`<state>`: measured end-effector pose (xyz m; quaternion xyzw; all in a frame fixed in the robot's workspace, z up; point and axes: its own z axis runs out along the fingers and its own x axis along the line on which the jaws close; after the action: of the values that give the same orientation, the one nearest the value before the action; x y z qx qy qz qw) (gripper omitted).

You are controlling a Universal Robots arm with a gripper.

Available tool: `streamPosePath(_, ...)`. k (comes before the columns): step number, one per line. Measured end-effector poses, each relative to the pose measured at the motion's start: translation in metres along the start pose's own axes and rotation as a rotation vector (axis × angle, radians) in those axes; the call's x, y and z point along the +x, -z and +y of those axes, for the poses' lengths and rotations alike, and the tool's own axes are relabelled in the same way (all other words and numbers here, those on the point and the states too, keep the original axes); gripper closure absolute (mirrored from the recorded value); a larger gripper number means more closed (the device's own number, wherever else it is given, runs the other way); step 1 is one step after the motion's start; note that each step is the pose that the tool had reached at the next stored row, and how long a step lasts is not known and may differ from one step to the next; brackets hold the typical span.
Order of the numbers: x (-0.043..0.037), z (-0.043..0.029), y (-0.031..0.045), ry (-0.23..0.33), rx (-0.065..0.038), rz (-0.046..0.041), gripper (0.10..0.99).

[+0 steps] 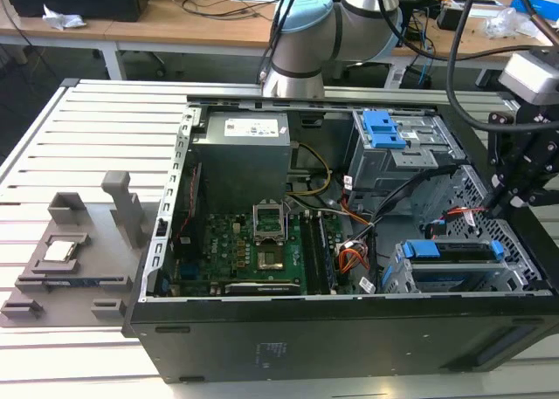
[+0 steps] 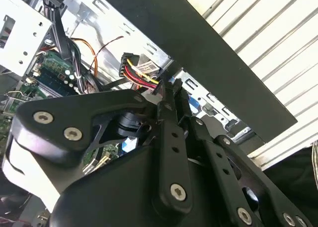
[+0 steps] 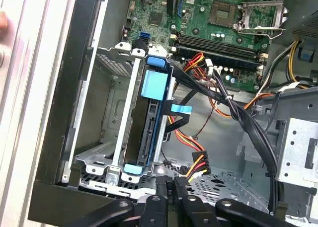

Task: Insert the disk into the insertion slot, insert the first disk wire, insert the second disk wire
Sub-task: 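Insert the first disk wire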

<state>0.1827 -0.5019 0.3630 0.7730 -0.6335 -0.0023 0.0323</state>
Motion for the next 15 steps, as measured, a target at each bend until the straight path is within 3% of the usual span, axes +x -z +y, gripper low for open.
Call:
streamPosePath(2,0.0000,0.0001,-0.0001,-0.075,-0.003,-0.0037,0.906)
streamPosePath(3,-0.0005,0.0026,-0.0004,-0.079,-0.003,-0.0071,0.906)
streamPosePath(5,-0.0037,0.0185,-0.0018,-0.079,-0.001,-0.0158,0.906)
streamPosePath(6,-0.0046,0.0227,-0.0023,-0.079,-0.001,-0.0193,0.906)
streamPosePath(7,-0.0039,0.0321,-0.0036,-0.079,0.001,-0.0275,0.914)
streamPosePath(15,0.0216,0.0381,-0.0096,-0.078,0.001,-0.0297,0.914)
